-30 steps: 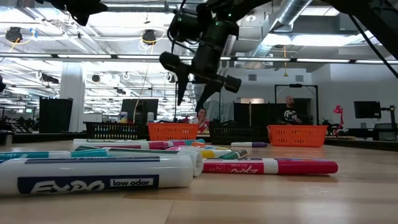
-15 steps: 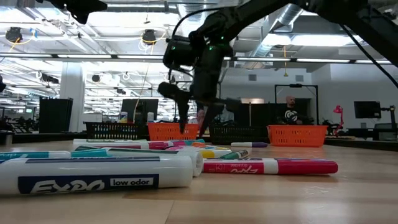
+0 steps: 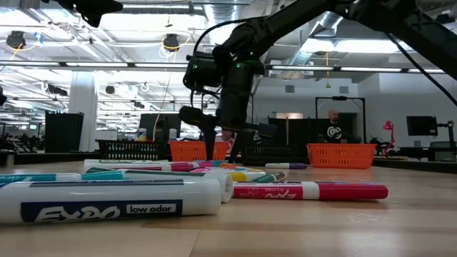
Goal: Pick & Place Markers
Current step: Put the blue highlighter into the left black bin
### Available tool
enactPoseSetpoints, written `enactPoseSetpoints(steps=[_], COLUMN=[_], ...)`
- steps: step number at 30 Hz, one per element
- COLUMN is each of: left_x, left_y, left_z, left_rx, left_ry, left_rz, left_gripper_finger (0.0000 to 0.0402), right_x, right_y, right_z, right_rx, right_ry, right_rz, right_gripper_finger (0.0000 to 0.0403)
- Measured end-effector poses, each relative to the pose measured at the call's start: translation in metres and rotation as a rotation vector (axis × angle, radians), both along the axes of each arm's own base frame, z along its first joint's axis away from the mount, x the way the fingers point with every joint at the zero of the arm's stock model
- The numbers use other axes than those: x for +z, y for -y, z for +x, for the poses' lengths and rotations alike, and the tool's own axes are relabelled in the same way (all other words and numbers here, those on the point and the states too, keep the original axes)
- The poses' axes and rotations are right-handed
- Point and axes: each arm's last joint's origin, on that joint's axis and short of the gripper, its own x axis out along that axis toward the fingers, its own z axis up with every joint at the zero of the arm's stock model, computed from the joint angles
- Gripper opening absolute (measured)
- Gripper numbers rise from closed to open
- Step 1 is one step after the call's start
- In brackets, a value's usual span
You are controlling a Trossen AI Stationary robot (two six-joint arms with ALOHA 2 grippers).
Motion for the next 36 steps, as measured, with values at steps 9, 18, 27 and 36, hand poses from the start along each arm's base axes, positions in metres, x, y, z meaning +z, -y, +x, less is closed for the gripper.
enactPoseSetpoints(steps=[9, 18, 27, 36], left_x=[0.000, 0.000, 0.000, 0.000], left_y=[0.000, 0.000, 0.000, 0.000], left_z=[0.000, 0.000, 0.000, 0.000], left_rx=[0.000, 0.000, 0.001, 0.016], left_ry=[0.000, 0.000, 0.000, 0.005], left_rz=[0.000, 0.000, -0.004, -0.078], left_gripper_finger=[0.0159, 0.0159, 0.0159, 0.0159], right_x=[-0.002, 0.002, 0.046, 0.160], right_y=[0.001, 0.003, 0.007, -0.006], right_z=[-0.002, 0.002, -0.001, -0.019], right_rx=[0.023, 0.041, 0.153, 0.376], right_ry=[-0.018, 0.028, 0.140, 0.496], right_rz=[-0.029, -0.072, -0.211, -0.410], right_gripper_finger=[0.0049, 0.0042, 0.0042, 0.0042])
